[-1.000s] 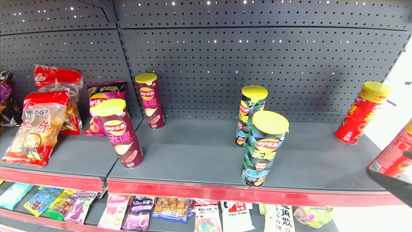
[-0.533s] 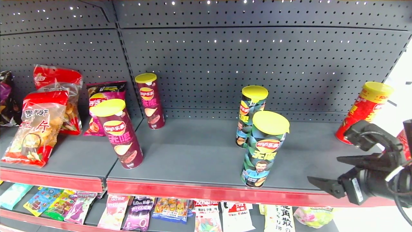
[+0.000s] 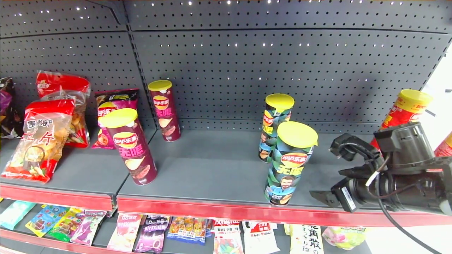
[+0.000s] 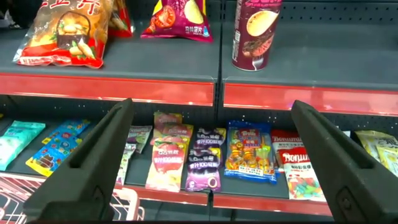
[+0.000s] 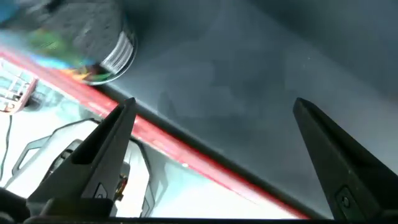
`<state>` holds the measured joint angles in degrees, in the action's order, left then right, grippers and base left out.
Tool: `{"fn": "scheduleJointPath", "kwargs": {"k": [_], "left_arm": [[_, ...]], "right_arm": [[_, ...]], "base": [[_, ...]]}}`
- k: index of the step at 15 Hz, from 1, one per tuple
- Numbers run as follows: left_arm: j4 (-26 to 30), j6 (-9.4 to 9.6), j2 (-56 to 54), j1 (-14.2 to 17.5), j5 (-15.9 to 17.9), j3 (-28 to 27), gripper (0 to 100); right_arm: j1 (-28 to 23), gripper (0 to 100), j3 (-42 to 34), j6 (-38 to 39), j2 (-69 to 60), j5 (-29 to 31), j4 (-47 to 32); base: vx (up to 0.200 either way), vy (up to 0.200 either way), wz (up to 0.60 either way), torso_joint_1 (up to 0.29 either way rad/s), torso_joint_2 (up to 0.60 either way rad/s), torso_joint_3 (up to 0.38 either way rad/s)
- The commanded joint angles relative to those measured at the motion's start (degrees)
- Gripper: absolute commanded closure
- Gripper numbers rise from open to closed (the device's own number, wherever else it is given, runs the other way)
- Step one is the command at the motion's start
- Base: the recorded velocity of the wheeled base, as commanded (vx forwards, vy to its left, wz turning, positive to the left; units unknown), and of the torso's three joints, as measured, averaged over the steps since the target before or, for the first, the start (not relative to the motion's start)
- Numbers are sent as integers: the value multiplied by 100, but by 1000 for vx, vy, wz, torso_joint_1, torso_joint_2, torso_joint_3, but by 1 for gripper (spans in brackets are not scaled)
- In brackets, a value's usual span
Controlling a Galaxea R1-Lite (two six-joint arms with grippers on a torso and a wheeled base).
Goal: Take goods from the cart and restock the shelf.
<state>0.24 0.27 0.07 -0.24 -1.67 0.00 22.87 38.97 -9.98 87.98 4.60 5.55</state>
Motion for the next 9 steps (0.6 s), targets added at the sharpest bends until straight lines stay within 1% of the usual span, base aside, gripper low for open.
{"fn": "scheduleJointPath", "kwargs": {"k": [1, 3, 9], "left_arm": [[-7, 0, -7, -2, 0, 0, 0], [2, 0, -7, -2, 0, 0, 0], [2, -9, -7, -2, 0, 0, 0]], "right_arm": [[7, 0, 163, -4, 360, 15, 17], [7, 0, 304, -4, 475, 15, 17], [112, 0, 383, 5, 677, 24, 25]], "base": [[0, 0, 0, 0, 0, 0], [0, 0, 0, 0, 0, 0], [0, 0, 0, 0, 0, 0]]}}
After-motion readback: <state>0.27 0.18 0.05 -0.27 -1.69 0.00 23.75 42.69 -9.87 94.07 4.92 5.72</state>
